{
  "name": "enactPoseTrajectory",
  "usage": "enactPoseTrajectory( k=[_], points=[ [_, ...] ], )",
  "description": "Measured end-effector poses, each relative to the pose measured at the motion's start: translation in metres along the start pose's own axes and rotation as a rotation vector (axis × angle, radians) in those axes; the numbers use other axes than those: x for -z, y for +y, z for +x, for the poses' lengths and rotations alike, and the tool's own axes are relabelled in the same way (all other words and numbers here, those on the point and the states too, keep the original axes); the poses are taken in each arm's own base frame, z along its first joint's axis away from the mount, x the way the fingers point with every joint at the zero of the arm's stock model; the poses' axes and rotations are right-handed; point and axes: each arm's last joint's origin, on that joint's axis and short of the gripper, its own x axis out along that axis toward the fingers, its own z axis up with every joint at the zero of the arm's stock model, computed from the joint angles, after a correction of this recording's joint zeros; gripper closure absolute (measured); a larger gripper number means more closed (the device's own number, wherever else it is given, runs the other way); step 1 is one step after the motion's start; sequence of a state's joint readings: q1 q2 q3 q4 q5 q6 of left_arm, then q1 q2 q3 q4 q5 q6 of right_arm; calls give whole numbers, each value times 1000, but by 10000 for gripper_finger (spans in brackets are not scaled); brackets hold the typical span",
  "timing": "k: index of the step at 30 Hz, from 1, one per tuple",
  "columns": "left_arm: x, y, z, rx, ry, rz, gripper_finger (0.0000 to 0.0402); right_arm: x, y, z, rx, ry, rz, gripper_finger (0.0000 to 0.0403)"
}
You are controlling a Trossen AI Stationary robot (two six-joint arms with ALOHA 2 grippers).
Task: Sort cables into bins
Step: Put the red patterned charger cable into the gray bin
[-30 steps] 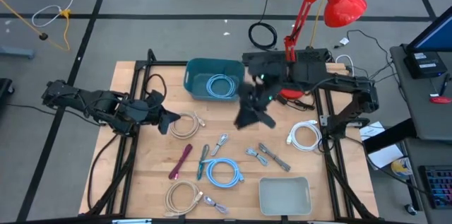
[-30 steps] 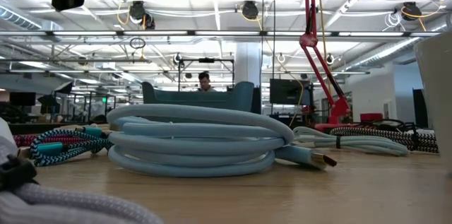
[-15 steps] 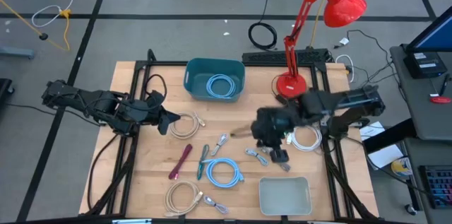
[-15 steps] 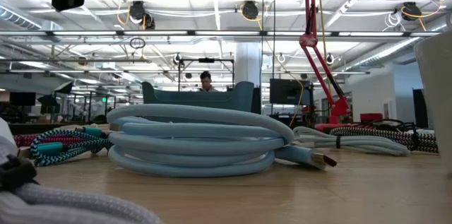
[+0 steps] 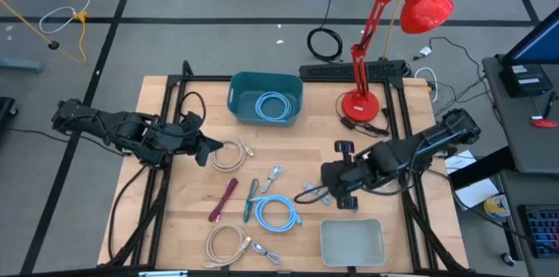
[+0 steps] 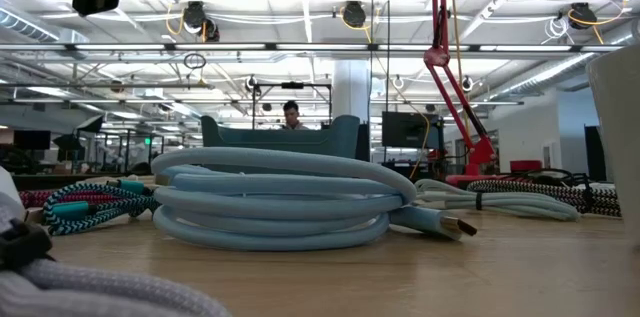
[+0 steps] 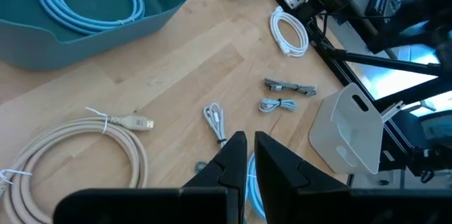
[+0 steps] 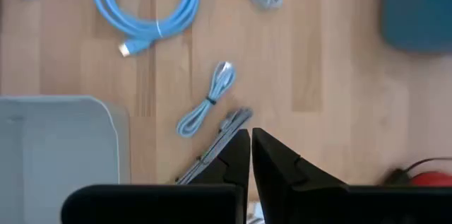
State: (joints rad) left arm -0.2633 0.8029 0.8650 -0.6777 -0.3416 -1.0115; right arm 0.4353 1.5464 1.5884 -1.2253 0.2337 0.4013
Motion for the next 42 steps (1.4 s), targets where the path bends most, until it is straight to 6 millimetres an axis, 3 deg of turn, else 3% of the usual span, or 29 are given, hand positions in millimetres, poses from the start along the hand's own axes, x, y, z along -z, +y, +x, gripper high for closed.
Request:
enactPoseTrajectory(
  k=[7,15,22,27,34,42],
  points=[
    [1,-1,5,-16,10,13,371,28,-3,31,3,14,129,390],
    [10,-5,28,-67,116,117,371,57,-12,46,-7,12,321,390],
    [17,-7,44,-106,174,144,371,83,-8,77,-140,114,438,389],
    [21,-5,46,-111,250,123,371,92,-7,91,-168,134,491,389],
    [28,-4,46,-130,318,136,371,98,-12,99,-62,84,514,384],
    [25,-9,47,-81,282,126,371,101,-14,109,-108,99,527,319]
  ],
)
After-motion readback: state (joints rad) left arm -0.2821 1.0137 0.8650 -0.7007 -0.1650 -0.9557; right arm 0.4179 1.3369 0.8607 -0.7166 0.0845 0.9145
